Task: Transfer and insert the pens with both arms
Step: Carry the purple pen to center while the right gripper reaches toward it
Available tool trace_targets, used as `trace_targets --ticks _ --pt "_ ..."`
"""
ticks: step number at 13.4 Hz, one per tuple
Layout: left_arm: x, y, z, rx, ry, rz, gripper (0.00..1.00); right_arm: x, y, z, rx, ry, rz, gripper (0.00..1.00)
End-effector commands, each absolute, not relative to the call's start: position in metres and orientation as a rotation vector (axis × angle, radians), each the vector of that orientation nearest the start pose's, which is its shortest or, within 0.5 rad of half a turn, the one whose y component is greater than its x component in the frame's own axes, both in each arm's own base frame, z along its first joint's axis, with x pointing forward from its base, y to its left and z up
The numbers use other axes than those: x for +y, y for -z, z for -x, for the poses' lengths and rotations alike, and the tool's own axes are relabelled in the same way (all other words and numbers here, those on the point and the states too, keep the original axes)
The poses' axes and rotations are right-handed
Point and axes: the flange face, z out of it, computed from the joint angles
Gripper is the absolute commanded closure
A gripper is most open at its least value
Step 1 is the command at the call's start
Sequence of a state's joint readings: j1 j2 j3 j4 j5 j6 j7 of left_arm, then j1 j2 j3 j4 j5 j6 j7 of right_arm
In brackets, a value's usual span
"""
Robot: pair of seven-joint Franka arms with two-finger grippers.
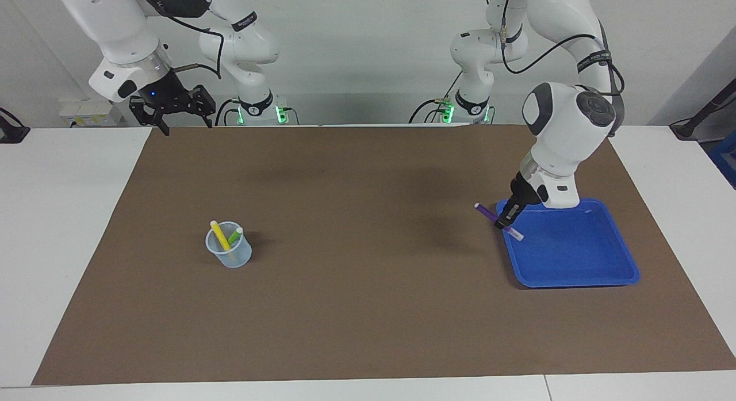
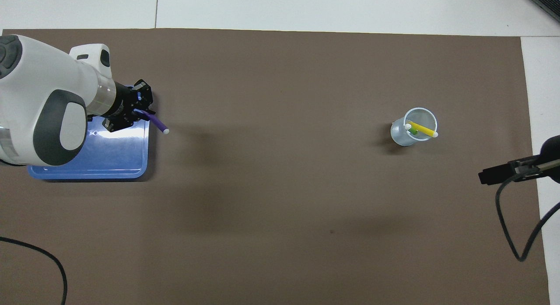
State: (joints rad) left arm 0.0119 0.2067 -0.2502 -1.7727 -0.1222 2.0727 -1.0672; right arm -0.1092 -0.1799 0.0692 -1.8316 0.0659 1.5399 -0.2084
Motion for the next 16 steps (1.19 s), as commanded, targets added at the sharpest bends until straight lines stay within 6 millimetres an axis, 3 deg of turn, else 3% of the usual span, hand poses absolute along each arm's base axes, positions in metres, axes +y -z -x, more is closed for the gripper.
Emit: trace_targets --ticks 1,4,8,9,11,13,16 --pt "-0.183 -0.467 -0.599 -1.677 -0.057 2.924 1.0 -0.011 -0.588 -0.474 -0.225 -0.169 3.023 0.0" --pt "-0.223 -0.468 -0.589 -1.867 -0.116 2.86 1.0 -0.033 -0.587 -0.472 -0.107 -0.117 2.883 0.0" --pt "-0.27 -0.472 -0.576 -2.109 -0.148 2.753 1.0 -0.032 -0.593 -0.482 -0.008 0.006 2.677 0.0" --pt "-0.284 -0.474 -0.571 -2.206 -0.179 2.689 1.0 -0.029 -0.591 -0.488 0.01 0.044 2.646 0.0" --pt "-0.32 -0.476 -0.555 -2.209 -0.186 2.719 1.0 -0.023 -0.576 -0.506 0.084 0.081 2.565 0.0" --pt "-0.355 -0.479 -0.537 -2.284 -0.256 2.698 1.0 -0.01 -0.558 -0.524 0.152 0.081 2.486 0.0" --pt "-0.39 -0.485 -0.522 -2.409 -0.278 2.681 1.0 0.039 -0.537 -0.544 0.202 0.096 2.451 0.0"
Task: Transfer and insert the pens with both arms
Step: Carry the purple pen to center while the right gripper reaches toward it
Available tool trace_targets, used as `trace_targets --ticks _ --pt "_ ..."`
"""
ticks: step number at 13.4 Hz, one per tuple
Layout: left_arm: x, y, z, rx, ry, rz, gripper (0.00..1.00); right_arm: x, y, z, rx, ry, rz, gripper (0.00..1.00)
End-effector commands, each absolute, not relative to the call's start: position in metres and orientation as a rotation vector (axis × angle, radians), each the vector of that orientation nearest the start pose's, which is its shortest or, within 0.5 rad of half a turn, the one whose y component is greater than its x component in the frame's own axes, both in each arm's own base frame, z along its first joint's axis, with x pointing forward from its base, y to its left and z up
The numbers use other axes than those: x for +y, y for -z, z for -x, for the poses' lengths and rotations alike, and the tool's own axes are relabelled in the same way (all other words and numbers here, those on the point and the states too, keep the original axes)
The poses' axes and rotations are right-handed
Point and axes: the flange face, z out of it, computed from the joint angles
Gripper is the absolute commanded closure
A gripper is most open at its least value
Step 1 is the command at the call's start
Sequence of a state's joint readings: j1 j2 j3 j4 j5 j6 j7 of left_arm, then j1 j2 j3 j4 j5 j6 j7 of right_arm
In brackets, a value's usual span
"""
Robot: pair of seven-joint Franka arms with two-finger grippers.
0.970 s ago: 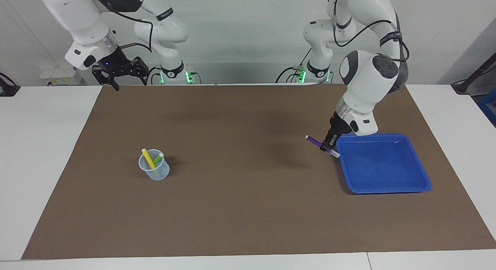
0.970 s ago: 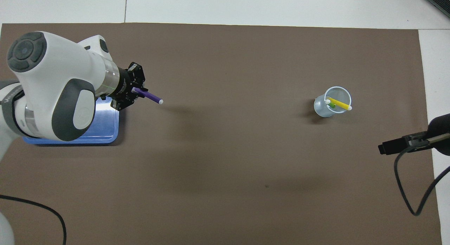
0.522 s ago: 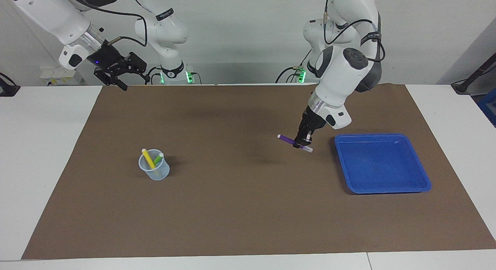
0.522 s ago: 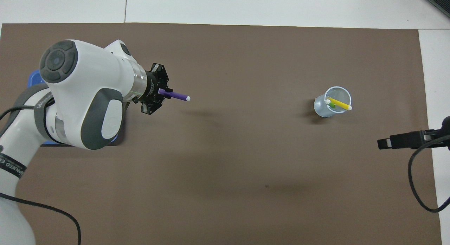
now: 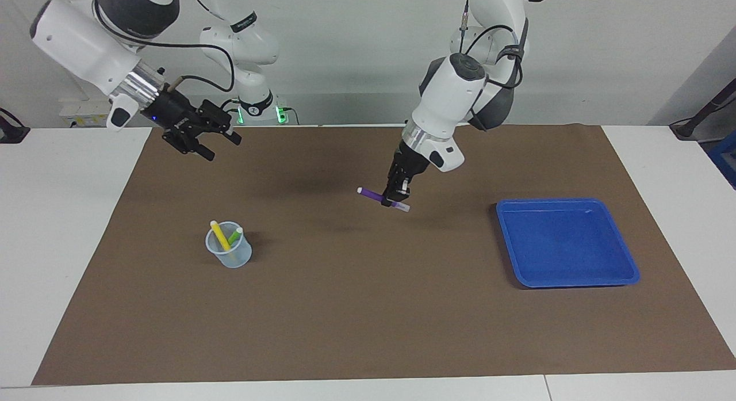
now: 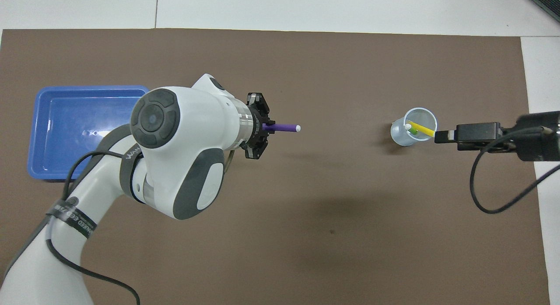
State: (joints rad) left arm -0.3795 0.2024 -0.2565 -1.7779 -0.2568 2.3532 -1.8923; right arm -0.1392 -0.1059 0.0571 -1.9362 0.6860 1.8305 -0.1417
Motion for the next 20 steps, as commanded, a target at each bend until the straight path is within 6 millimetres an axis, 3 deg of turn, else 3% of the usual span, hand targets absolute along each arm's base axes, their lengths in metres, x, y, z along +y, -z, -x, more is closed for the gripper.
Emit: trace_targets --ticks 1,4,7,13,20 --pt "-0.399 -0.487 -0.517 -2.433 -0.284 2.682 1.0 0.058 -0.53 -0.547 0.204 0.109 2.444 0.0" --pt "-0.434 -0.493 -0.496 -2.562 -0.328 2.659 1.0 0.104 -0.516 -0.547 0.158 0.114 2.437 0.0" --pt "-0.445 -0.491 -0.489 -2.589 -0.324 2.7 1.0 0.136 -0.509 -0.54 0.117 0.097 2.444 0.04" --pt "-0.457 -0.491 -0.478 -2.592 -0.318 2.753 1.0 0.137 -0.508 -0.539 0.105 0.092 2.446 0.41" --pt "-0.472 -0.492 -0.464 -2.558 -0.335 2.795 1.0 0.137 -0.509 -0.544 0.115 0.121 2.447 0.42"
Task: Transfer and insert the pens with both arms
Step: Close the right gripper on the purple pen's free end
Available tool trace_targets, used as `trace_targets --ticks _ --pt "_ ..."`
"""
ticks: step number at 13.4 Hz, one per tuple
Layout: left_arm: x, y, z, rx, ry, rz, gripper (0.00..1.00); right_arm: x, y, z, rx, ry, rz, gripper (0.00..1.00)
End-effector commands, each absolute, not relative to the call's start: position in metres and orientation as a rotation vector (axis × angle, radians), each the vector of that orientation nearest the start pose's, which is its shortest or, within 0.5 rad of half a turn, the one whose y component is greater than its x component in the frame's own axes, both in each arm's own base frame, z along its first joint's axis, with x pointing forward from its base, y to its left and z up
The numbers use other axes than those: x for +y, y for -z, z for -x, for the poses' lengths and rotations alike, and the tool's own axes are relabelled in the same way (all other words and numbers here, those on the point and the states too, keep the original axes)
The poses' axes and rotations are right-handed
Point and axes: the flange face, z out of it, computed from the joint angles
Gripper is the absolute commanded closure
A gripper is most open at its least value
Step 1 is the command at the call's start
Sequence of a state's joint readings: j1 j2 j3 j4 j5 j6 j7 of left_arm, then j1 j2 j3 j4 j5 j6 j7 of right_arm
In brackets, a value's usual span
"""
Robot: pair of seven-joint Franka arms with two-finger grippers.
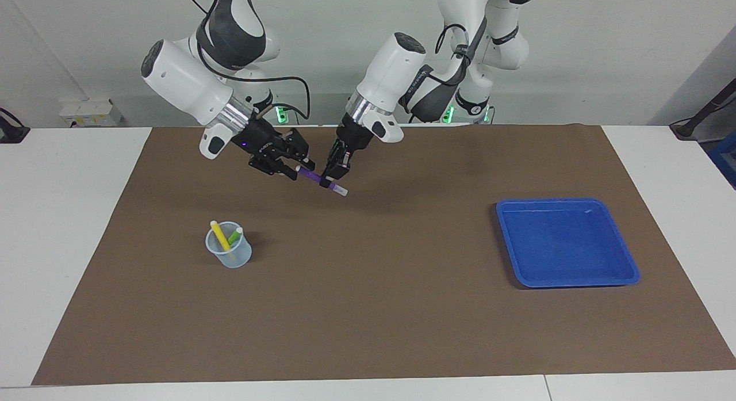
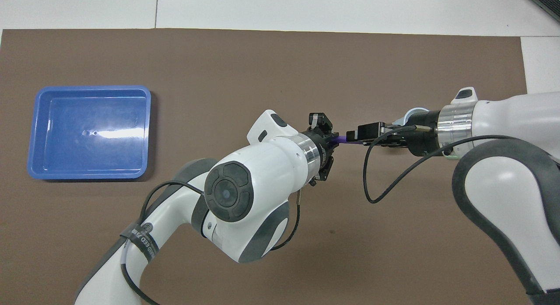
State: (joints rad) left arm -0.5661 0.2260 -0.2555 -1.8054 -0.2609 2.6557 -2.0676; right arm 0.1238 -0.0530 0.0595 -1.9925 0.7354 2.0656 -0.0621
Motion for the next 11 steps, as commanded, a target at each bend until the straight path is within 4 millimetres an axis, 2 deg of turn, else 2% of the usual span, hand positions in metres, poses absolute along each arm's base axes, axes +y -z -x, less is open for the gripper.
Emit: trace_targets --ticks 1,5,11 --pt "-0.4741 -0.4923 -0.4617 1.662 0.22 -1.825 1.0 0.1367 -0.5094 -0.5443 0.113 0.123 2.447 0.45" --pt "-0.4752 -0.4913 -0.4601 1.66 0.22 -1.826 1.0 0.1358 -0.5094 -0.5445 0.111 0.125 2.447 0.6" --pt "-0.4748 -0.4907 -0.4603 1.656 0.216 -1.818 1.0 0.1366 -0.5079 -0.5438 0.11 0.121 2.448 0.65"
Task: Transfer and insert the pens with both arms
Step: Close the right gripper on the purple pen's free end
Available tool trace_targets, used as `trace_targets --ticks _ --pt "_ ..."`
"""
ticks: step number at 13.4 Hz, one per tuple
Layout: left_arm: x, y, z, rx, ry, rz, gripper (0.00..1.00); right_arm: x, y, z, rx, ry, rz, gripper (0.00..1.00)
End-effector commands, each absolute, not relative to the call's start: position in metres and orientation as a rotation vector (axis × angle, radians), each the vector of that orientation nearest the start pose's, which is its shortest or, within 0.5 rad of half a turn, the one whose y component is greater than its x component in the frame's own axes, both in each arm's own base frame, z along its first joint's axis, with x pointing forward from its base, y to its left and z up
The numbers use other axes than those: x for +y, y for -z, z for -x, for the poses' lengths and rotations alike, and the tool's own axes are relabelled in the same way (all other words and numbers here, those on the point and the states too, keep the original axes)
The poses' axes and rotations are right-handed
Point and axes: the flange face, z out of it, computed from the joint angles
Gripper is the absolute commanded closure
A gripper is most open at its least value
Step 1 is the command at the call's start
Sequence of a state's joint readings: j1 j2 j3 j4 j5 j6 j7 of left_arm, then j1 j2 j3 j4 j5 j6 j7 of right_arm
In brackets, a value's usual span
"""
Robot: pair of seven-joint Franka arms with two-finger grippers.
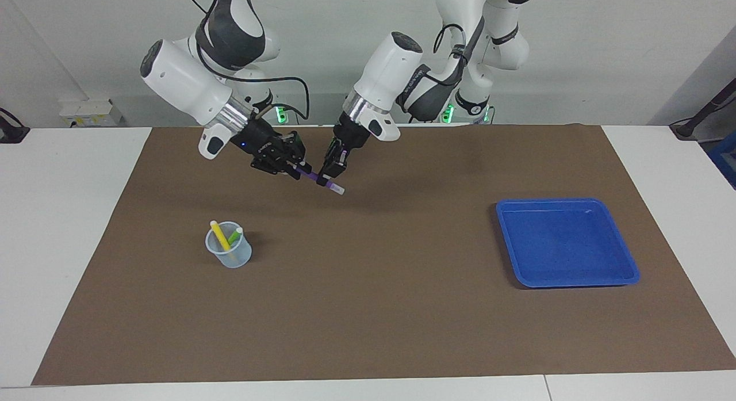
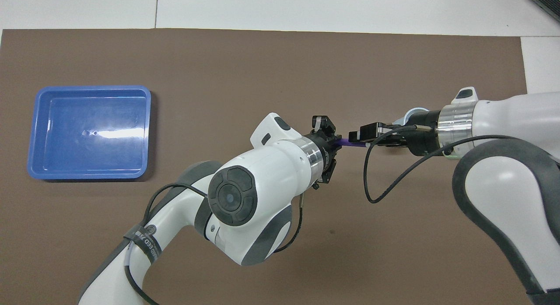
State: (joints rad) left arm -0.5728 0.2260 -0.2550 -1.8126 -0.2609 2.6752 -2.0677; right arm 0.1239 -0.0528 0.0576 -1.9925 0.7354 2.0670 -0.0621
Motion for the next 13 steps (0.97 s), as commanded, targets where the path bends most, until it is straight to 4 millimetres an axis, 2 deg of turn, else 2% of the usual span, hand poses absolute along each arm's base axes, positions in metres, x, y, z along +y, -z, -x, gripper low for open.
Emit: trace_targets --ticks 1,5,9,12,13 --pt "-0.4747 -0.4909 -0.4604 1.655 0.215 -1.816 1.0 0.1365 -0.5087 -0.5436 0.11 0.123 2.448 0.65" --pt "-0.476 -0.4937 -0.4606 1.64 0.207 -1.796 1.0 0.1363 -0.5071 -0.5431 0.109 0.119 2.451 0.68" --pt "-0.4757 -0.4923 -0.4603 1.64 0.206 -1.798 1.0 0.1363 -0.5071 -0.5431 0.109 0.119 2.451 0.77" --pt "-0.4763 -0.4915 -0.4594 1.638 0.207 -1.801 1.0 0.1364 -0.5079 -0.5433 0.096 0.126 2.452 1.0" --pt "-0.4755 -0.4907 -0.46 1.629 0.201 -1.81 1.0 0.1364 -0.5079 -0.5433 0.094 0.127 2.452 1.0"
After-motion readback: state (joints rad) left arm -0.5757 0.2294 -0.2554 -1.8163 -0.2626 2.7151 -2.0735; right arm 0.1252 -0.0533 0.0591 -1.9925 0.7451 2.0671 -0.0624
